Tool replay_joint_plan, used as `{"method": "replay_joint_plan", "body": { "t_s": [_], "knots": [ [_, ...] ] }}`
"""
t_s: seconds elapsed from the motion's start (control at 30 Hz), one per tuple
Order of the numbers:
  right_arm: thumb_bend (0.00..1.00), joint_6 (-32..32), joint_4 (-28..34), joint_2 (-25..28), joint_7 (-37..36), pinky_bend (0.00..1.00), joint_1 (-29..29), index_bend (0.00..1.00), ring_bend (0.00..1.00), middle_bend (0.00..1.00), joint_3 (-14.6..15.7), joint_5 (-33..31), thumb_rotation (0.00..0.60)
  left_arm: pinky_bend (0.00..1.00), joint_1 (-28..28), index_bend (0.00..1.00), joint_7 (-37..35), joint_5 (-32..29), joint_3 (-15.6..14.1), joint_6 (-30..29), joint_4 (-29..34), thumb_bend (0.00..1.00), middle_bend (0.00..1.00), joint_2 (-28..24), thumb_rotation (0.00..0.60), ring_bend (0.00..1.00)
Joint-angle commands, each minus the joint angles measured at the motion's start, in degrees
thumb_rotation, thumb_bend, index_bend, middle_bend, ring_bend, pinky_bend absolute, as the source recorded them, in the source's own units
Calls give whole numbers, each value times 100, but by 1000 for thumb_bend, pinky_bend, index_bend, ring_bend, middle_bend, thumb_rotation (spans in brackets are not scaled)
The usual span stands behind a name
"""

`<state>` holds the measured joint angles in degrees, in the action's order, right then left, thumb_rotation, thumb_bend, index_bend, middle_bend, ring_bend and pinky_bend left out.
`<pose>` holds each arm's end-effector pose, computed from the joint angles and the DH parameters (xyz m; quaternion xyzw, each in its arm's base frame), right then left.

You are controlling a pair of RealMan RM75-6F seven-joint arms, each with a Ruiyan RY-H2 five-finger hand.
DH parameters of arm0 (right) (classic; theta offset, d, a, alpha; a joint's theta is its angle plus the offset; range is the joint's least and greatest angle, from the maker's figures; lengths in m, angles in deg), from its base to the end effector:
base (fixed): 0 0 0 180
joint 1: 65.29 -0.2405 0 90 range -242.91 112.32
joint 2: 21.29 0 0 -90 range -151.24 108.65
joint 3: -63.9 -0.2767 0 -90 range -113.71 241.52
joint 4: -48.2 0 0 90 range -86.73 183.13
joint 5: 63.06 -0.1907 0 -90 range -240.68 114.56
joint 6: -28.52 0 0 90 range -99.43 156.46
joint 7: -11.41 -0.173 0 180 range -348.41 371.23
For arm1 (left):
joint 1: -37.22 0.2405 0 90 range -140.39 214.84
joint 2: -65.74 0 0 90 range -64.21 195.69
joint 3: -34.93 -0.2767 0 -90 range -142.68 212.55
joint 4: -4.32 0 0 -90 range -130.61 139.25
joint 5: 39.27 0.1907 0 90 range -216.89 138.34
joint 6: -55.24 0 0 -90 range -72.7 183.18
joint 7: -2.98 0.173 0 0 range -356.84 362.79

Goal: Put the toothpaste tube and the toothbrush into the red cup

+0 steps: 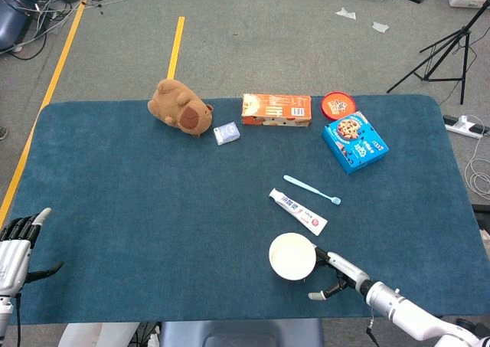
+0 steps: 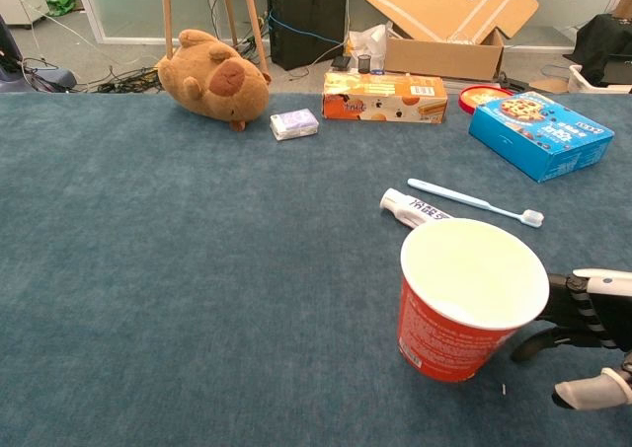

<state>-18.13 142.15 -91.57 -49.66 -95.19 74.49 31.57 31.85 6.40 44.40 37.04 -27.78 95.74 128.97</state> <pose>-0.2622 -0.2277 0.0165 0.5260 -0.7867 0.3035 0.1111 -0.3337 0.2105 0.1876 -0.6088 -0.3802 -0.3442 0.6053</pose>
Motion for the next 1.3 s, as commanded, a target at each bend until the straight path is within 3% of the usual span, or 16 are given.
{"method": "replay_joint_plan", "body": {
  "t_s": [0.03, 0.83, 1.1, 1.3],
  "knots": [
    [0, -76, 48, 51, -24, 214, -16, 0, 0, 0, 44, 46, 600, 136, -1, 42, 5, -1, -1, 3, -4, 0, 174, 2, 600, 156],
    [0, -373, 272, 262, -209, 214, -169, 0, 0, 0, 264, 143, 600, 136, -11, 42, 68, -1, -12, 27, -9, 0, 173, 18, 600, 156],
    [0, -831, 766, 805, 337, 214, -22, 0, 0, 0, 279, 130, 600, 135, -11, 42, 104, 25, -25, 18, 9, 0, 174, 22, 600, 156],
    [0, -1355, 1304, 1271, 1160, 214, 195, 0, 0, 0, 187, 115, 600, 136, -14, 42, 109, 28, -32, 30, 21, 0, 174, 19, 600, 156]
  ]
}}
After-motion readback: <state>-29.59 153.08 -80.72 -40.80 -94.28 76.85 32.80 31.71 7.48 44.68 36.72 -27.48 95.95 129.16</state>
